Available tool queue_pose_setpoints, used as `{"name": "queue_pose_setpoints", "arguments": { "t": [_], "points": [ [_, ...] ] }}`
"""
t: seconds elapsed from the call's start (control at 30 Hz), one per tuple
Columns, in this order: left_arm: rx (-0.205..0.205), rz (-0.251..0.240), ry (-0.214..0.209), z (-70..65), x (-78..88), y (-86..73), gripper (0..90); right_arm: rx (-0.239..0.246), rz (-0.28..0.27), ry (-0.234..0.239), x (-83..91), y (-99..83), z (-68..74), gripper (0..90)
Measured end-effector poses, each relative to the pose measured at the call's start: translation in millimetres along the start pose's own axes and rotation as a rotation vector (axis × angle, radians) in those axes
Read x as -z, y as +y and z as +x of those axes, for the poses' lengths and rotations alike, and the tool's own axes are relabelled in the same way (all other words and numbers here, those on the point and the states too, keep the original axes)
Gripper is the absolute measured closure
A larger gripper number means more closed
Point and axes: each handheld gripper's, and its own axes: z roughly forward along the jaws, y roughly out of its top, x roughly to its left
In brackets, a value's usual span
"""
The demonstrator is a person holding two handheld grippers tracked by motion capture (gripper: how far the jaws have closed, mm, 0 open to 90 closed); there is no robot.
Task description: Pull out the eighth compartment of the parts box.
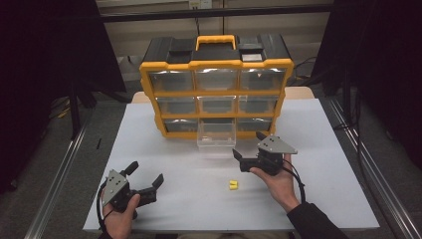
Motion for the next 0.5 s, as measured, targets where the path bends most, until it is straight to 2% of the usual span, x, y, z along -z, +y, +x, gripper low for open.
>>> {"name": "queue_pose_setpoints", "arguments": {
  "t": [0.03, 0.2, 0.23, 0.37, 0.4, 0.5],
  "points": [
    [0.000, -0.002, 0.000, -0.2, -0.1, 0.2, 3.3, -0.028, 0.005, -0.002, 2.3, -2.5, -4.2, 0.3],
    [0.000, -0.002, 0.002, -0.9, -0.7, -0.2, 3.3, -0.038, -0.003, -0.020, 9.5, -5.4, -9.0, 0.8],
    [0.002, -0.002, 0.001, -0.7, -0.5, -0.2, 3.3, -0.047, -0.024, -0.030, 14.3, -6.7, -11.4, 0.8],
    [0.006, -0.005, 0.007, 0.1, 0.4, -0.2, 3.3, -0.063, -0.051, -0.047, 21.9, -7.2, -15.3, 0.4],
    [0.006, -0.004, 0.003, 0.3, 0.7, -0.2, 3.2, -0.072, -0.069, -0.069, 27.2, -7.7, -18.0, 0.1],
    [-0.001, -0.006, 0.002, -0.2, 1.8, 0.2, 3.2, -0.088, -0.079, -0.073, 35.0, -9.0, -22.7, 0.3]
  ]
}}
